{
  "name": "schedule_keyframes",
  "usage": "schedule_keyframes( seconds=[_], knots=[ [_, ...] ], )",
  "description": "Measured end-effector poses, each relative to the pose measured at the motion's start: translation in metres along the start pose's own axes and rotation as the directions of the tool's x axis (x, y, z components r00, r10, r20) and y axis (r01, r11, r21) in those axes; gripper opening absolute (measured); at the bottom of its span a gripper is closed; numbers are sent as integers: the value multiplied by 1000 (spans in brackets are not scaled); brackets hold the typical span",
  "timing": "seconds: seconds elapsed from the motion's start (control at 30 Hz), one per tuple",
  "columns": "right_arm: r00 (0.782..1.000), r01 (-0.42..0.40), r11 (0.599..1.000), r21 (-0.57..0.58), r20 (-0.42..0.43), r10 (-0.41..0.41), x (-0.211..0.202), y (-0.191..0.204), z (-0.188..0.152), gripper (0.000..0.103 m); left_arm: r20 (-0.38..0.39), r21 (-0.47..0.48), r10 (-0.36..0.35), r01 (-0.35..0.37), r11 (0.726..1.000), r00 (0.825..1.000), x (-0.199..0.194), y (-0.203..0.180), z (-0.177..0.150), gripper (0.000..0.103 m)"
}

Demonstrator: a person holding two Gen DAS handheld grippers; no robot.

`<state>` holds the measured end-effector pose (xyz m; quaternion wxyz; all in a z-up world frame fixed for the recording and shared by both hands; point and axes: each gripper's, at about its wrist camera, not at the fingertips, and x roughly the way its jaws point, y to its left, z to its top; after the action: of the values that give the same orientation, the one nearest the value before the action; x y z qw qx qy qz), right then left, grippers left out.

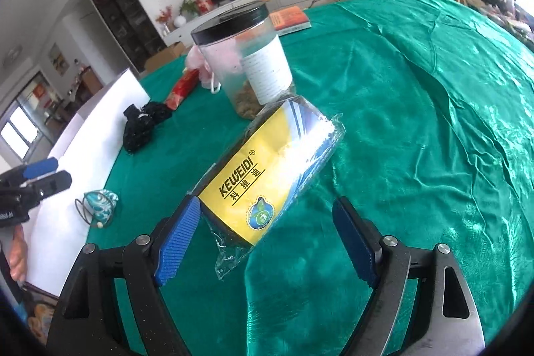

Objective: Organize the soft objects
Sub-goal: 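Move the right tool to the yellow KEWEIDI packet while the left tool approaches the blue pouch, then grasp the yellow KEWEIDI packet with the right tool and lift it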

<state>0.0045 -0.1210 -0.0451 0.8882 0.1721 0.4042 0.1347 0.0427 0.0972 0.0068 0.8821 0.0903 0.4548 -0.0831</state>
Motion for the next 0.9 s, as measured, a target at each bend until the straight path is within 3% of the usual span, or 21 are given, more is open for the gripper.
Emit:
schedule_keyframes(
  seconds=[0.1,0.2,0.33,0.43,0.6,0.77,0.9],
  knots=[
    [997,-78,996,-32,24,79,-7,10,-1,85,-1,-13,-3,3,1000,1000,-3,0,-4,91],
    [997,-71,983,-168,-7,71,-2,39,-7,85,-1,-30,-11,11,999,1000,-5,2,-8,91],
    [998,31,943,-331,-32,-44,11,69,-20,85,-10,-30,-7,7,1000,1000,-3,2,-12,91],
    [988,108,922,-373,-61,-140,24,71,-26,85,-13,-35,-12,11,999,1000,-3,2,-16,91],
    [978,152,957,-249,-102,-182,33,39,-18,84,-23,-40,-16,15,999,1000,-1,2,-20,91],
    [989,119,991,-56,-83,-123,23,1,-9,84,-35,-40,-20,18,999,999,0,1,-24,91],
    [990,122,992,-33,-64,-124,24,-7,-3,84,-41,-31,-19,17,999,999,-2,-2,-27,91]
  ],
)
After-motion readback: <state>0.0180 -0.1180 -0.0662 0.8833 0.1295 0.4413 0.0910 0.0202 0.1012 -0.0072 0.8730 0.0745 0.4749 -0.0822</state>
